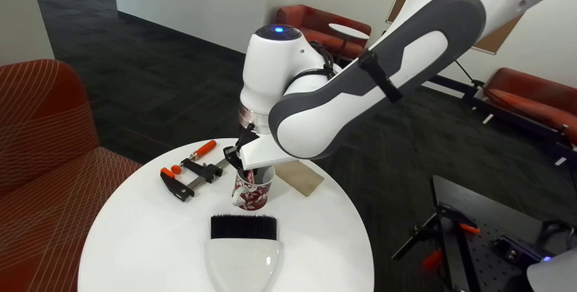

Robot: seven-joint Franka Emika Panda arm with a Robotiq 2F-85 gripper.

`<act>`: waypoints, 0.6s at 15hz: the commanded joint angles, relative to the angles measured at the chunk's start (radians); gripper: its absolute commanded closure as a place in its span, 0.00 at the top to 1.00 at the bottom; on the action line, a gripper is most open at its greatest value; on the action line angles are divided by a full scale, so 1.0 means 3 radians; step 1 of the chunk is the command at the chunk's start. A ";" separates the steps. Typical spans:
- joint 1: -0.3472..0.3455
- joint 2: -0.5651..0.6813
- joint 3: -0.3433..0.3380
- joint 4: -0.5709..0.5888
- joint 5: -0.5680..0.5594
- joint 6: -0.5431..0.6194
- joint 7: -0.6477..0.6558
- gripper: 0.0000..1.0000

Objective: Put the orange marker on the table

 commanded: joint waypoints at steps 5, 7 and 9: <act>0.0447 -0.0297 -0.0418 -0.0362 -0.0233 0.0247 0.0369 0.05; 0.0508 -0.0483 -0.0470 -0.0545 -0.0289 0.0352 0.0409 0.05; 0.0535 -0.0679 -0.0494 -0.0707 -0.0326 0.0385 0.0416 0.05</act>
